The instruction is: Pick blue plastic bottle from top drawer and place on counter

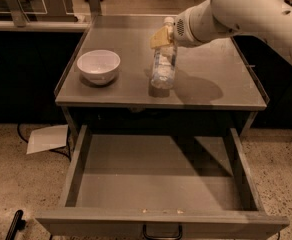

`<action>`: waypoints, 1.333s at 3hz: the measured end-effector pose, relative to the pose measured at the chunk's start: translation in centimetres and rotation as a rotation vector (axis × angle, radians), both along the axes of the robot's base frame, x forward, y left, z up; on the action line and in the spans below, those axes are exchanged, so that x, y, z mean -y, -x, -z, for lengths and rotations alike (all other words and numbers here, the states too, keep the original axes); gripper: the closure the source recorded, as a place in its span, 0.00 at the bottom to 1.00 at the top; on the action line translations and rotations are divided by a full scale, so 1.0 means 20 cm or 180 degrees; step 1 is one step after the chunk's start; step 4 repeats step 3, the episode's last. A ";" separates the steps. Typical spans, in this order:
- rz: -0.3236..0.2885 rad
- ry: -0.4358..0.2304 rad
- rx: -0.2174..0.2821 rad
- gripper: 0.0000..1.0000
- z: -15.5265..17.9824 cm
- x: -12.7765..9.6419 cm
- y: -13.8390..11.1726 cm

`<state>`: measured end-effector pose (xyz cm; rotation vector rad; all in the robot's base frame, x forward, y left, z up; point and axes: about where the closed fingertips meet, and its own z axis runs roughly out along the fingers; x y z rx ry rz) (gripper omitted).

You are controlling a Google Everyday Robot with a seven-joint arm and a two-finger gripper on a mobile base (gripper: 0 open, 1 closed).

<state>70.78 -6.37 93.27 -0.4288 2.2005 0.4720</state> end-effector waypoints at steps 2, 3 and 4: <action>-0.0001 0.0000 0.0000 0.00 0.00 0.00 0.00; -0.0001 0.0000 0.0000 0.00 0.00 0.00 0.00; -0.0001 0.0000 0.0000 0.00 0.00 0.00 0.00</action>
Offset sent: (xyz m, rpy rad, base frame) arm 0.0000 0.0000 0.0000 0.0000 0.0000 0.0000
